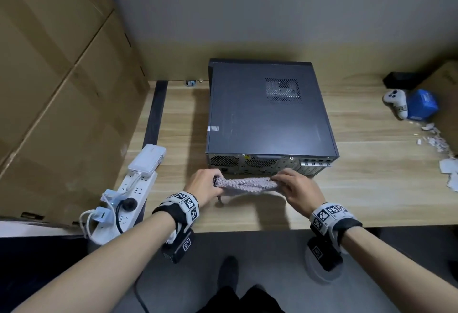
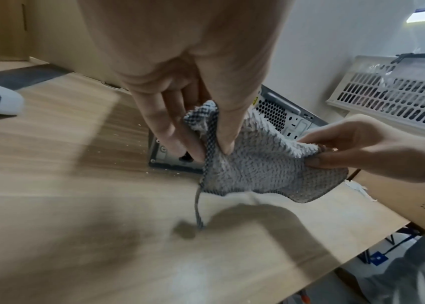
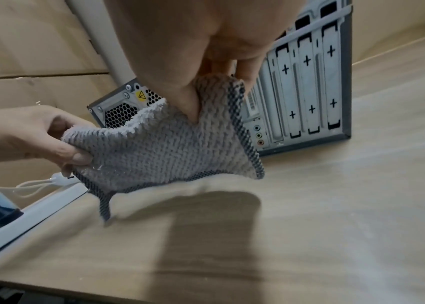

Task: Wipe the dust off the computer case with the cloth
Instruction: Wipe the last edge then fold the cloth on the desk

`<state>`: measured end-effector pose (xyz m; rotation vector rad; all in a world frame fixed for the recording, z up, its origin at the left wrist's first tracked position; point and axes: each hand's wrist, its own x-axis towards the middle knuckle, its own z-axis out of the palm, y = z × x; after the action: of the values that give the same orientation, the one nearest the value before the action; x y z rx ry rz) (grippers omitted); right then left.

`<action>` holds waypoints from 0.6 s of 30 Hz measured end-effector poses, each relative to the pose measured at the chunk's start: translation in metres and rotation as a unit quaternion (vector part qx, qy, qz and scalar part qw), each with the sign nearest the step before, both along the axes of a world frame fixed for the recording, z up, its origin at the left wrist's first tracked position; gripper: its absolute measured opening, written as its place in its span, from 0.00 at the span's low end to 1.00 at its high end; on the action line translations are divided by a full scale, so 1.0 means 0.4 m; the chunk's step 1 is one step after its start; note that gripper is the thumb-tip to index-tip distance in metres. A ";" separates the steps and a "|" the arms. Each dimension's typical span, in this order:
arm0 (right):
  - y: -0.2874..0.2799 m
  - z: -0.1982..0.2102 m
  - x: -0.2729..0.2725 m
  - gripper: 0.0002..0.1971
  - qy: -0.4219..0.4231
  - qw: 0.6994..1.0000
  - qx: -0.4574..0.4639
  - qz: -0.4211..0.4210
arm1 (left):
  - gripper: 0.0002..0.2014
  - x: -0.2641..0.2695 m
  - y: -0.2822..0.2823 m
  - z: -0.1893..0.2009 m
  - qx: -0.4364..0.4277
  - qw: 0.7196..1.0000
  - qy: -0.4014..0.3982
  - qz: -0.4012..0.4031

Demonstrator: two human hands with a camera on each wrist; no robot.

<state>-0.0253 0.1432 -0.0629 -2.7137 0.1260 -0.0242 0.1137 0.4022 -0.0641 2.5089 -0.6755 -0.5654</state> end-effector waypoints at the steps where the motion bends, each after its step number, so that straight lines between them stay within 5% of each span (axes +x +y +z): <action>1: -0.004 0.005 -0.008 0.08 -0.016 1.000 -0.008 0.003 | 0.08 -0.004 0.000 -0.001 0.003 1.000 0.001 -0.001; 4: -0.014 -0.016 -0.039 0.07 0.010 0.999 -0.006 0.032 | 0.11 -0.026 0.002 -0.014 0.028 0.999 0.009 -0.023; 8: 0.001 -0.071 -0.077 0.18 0.215 0.969 0.022 0.116 | 0.16 -0.087 0.003 -0.060 0.095 0.986 0.107 -0.084; 10: 0.010 -0.097 -0.088 0.25 0.216 0.973 0.035 0.073 | 0.18 -0.116 -0.008 -0.086 0.122 0.984 0.110 -0.075; 14: 0.017 -0.116 -0.090 0.17 0.139 0.988 0.012 -0.066 | 0.18 -0.149 -0.033 -0.120 0.134 0.989 0.067 0.000; 18: 0.015 -0.134 -0.086 0.21 0.236 0.965 0.024 -0.110 | 0.14 -0.161 -0.042 -0.136 0.173 0.983 0.055 -0.015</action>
<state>-0.0597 0.1493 -0.1164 -2.5915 0.5568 0.5551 0.0493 0.3852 -0.1186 2.7623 -0.6189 -0.8931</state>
